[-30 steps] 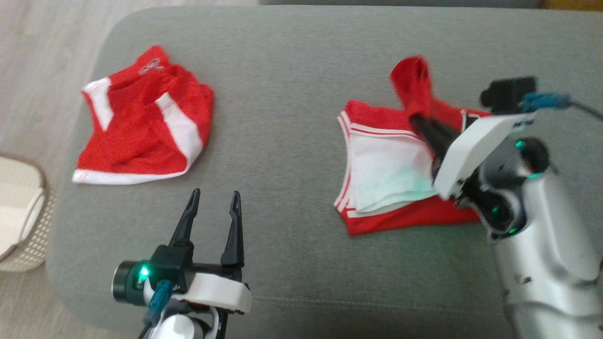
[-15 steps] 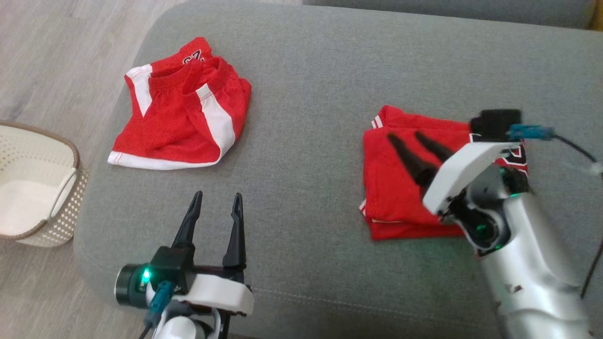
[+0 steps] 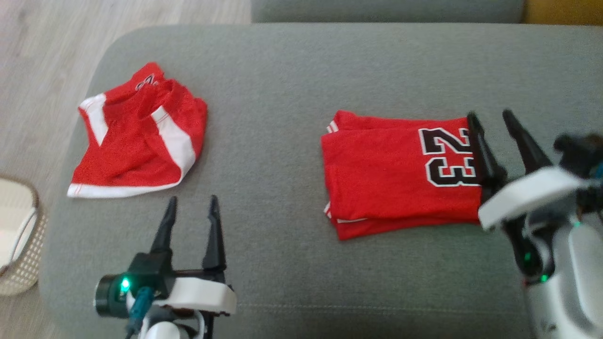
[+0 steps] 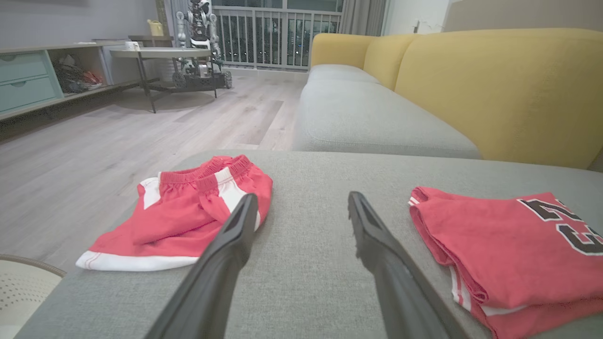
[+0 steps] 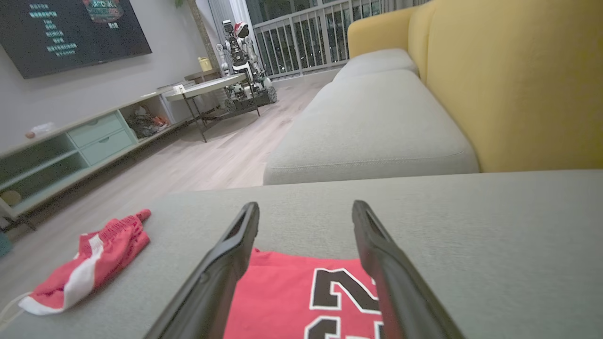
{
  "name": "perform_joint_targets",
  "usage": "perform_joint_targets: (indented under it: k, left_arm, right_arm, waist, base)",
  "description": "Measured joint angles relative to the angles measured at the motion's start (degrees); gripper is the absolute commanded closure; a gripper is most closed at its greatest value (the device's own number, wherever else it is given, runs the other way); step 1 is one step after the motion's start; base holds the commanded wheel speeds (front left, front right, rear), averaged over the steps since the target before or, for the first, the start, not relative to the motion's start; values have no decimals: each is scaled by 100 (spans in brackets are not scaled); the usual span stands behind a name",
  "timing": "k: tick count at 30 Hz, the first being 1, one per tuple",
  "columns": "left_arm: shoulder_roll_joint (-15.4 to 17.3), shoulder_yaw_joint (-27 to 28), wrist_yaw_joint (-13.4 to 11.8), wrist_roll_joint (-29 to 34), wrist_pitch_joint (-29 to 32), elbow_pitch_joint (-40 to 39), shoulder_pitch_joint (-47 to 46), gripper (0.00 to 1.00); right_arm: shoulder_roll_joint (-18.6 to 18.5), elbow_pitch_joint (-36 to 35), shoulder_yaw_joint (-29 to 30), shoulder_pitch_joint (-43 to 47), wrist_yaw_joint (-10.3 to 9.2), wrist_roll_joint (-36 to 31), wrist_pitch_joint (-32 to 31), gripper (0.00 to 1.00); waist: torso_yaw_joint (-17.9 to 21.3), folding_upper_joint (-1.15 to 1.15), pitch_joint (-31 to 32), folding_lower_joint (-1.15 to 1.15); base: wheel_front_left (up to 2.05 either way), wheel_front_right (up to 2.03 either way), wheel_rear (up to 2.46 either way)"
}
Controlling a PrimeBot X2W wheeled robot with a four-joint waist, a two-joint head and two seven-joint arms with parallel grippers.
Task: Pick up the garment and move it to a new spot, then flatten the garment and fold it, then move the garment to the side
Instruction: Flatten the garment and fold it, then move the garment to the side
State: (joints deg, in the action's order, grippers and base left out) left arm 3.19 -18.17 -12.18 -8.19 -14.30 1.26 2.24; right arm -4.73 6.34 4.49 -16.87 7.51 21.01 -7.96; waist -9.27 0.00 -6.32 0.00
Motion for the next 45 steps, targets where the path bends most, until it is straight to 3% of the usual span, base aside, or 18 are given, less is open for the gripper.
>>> perform_joint_targets:
  k: [2,7,10,17,32,45]
  left_arm:
    - [0,102,-51,-4,0,-14,14,0]
    - [0,274,-77,-2,0,-91,257,0]
    - [-1,367,-76,-5,0,-300,391,0]
    - [-1,441,49,237,0,-477,556,0]
    - [1,510,162,316,0,-243,688,0]
    - [1,530,164,357,0,-178,690,0]
  right_arm:
    - [-153,62,-180,277,0,-210,591,0]
    - [-144,626,-319,975,0,-499,1891,0]
    - [-91,851,-388,1250,0,-762,2180,0]
    - [94,536,-244,1498,0,-1110,2238,0]
    - [196,366,-149,1861,0,-1404,2241,0]
    - [205,666,-378,1825,0,-1396,2241,0]
  waist:
    - [113,0,86,0]
    - [351,0,359,0]
    - [492,0,482,0]
    - [632,0,652,0]
    - [505,0,731,0]
    - [458,0,665,0]
  base:
    - [0,0,0]
    - [0,0,0]
    - [0,0,0]
    - [0,0,0]
    - [0,0,0]
    - [0,0,0]
